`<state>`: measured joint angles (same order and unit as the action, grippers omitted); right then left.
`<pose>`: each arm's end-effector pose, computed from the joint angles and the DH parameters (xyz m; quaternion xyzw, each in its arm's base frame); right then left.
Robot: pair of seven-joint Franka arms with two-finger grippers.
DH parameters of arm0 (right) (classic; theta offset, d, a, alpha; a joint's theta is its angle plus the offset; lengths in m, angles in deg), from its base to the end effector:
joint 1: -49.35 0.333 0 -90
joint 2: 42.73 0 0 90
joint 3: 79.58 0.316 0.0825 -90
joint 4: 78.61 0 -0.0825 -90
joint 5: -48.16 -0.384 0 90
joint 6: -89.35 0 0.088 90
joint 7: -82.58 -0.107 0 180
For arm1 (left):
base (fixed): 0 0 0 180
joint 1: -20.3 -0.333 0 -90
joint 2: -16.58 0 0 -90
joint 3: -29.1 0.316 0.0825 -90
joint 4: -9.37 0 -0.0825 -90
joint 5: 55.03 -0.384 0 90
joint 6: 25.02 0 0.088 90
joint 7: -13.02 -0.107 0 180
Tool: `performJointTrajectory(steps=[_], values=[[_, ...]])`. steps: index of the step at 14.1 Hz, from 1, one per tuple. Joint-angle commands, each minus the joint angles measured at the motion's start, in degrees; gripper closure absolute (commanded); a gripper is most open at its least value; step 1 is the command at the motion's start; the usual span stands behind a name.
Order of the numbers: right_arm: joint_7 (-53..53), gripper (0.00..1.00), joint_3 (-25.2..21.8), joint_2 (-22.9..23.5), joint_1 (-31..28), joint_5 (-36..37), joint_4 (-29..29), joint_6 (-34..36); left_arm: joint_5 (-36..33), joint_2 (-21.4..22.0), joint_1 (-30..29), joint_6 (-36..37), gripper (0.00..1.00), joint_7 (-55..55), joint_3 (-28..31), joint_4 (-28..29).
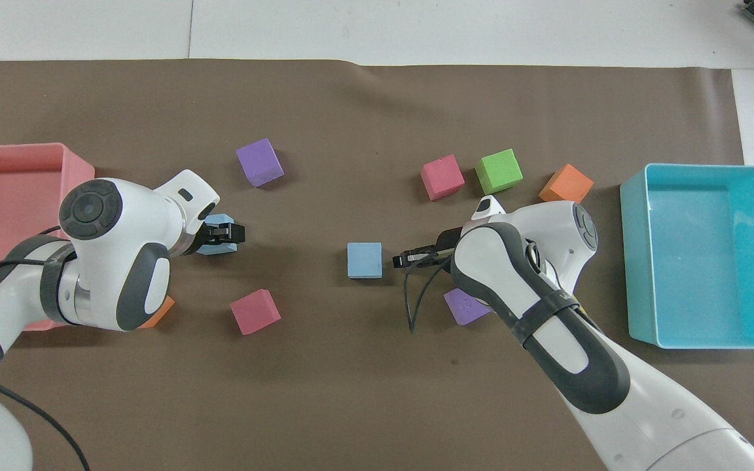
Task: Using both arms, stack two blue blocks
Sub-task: 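Grasp the blue cube near the pink bin with the left gripper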
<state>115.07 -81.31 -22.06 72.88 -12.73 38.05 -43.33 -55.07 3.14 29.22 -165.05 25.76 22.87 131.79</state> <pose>0.5469 0.2371 0.2659 -0.9317 -0.0758 0.0003 0.3552 0.5561 -0.1496 0.3035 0.9990 -0.0193 0.0330 0.0209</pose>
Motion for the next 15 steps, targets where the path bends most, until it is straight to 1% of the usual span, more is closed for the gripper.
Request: performJointTrajectory(steps=[1,2,3,4,6,7,9,11,12,13,14,15], values=[[2.3,1.0,0.4,-0.5,-0.6,-2.0,0.5,0.4,-1.9,-0.1,0.9,-1.7,0.12,1.4,0.6,0.5],[2.3,1.0,0.4,-0.5,-0.6,-2.0,0.5,0.4,-1.9,-0.2,0.9,-1.7,0.38,1.4,0.6,0.5],[2.3,1.0,0.4,-0.5,-0.6,-2.0,0.5,0.3,-1.9,-0.2,0.9,-1.8,0.68,1.4,0.6,0.3],[2.3,1.0,0.4,-0.5,-0.6,-2.0,0.5,0.3,-1.9,-0.4,1.0,-2.0,0.82,1.5,0.6,0.0],[2.2,1.0,0.4,-0.5,-0.5,-2.0,0.5,0.3,-2.1,-0.4,1.0,-2.4,0.98,1.6,0.6,-0.2],[2.2,1.0,0.4,-0.5,-0.5,-2.0,0.5,0.3,-2.8,-0.3,1.0,-2.4,1.0,1.5,0.6,-0.6],[2.0,1.0,0.4,-0.5,-0.5,-2.0,0.5,0.3,-4.3,0.6,1.1,-1.2,1.0,1.3,0.6,-1.6],[1.3,1.0,0.3,-0.5,-0.5,-2.0,0.5,0.2,-4.3,2.6,1.1,2.2,1.0,1.3,0.6,-2.7],[1.3,1.0,0.3,-0.5,-0.4,-2.0,0.5,0.2,-4.3,3.3,1.4,4.6,1.0,1.3,0.5,-3.8],[1.3,1.0,0.4,-0.5,-0.4,-2.0,0.5,0.2,-4.5,3.8,3.1,6.9,1.0,1.4,0.6,-5.5],[1.3,1.0,0.3,-0.5,-0.4,-2.0,0.5,0.0,-4.5,4.5,3.9,10.3,1.0,1.5,0.5,-7.7],[1.3,1.0,0.4,-0.5,-0.4,-2.0,0.5,0.0,-4.5,4.7,5.5,15.6,1.0,1.6,0.5,-11.0]])
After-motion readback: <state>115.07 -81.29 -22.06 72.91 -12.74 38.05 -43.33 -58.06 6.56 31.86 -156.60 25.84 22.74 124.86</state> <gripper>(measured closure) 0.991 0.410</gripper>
